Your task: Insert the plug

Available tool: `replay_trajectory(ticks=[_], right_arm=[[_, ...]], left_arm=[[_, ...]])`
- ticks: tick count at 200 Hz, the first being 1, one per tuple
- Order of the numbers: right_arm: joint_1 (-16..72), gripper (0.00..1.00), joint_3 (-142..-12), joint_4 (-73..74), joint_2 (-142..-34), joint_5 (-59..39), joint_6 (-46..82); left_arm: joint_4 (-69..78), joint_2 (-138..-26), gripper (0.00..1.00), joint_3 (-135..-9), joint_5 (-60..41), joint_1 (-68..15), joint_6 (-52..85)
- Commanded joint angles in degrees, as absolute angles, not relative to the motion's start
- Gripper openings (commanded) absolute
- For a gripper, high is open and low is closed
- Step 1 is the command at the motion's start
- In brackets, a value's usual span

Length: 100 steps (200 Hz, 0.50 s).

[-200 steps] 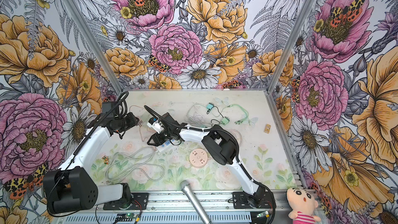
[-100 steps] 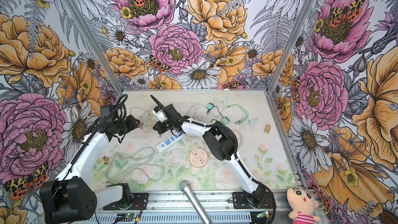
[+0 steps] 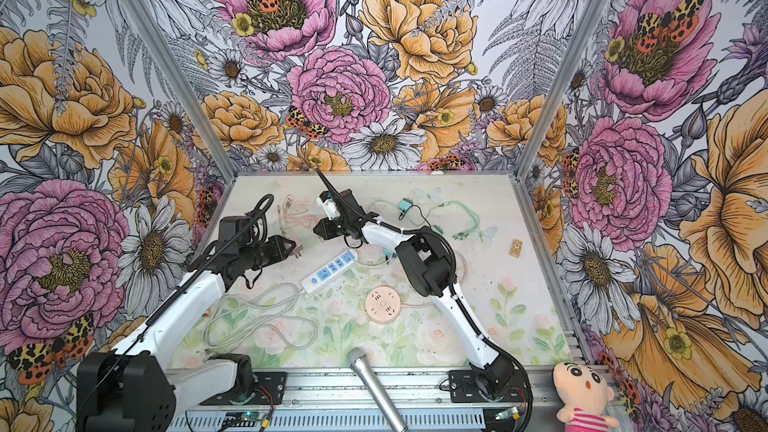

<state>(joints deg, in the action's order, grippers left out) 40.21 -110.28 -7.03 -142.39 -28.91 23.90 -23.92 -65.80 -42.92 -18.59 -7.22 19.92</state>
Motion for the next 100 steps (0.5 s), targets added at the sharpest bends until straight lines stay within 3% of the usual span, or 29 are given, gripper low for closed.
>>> replay_trajectory(ticks=[1,26,62,100], right_arm=[[40.16,0.4,-104.86,-7.6,-135.09,-29.84,21.8],[37.84,0.55,-98.2,-7.54,-128.83,-28.53,22.98],[33.95,0.61,-90.92,-7.51,-119.93,-29.27,23.65],[30.86,0.62,-84.29,-7.55,-110.94,-28.14,23.91]], left_arm=[[-14.69,-66.29,0.0,-41.55,-16.68,-12.73,15.75],[-12.57,-67.75,0.0,-40.37,-14.58,-17.19,12.29],[-4.34,-65.34,0.0,-35.08,-15.91,-18.36,10.98],[-5.21,-64.86,0.0,-34.52,-16.15,-18.89,6.94]])
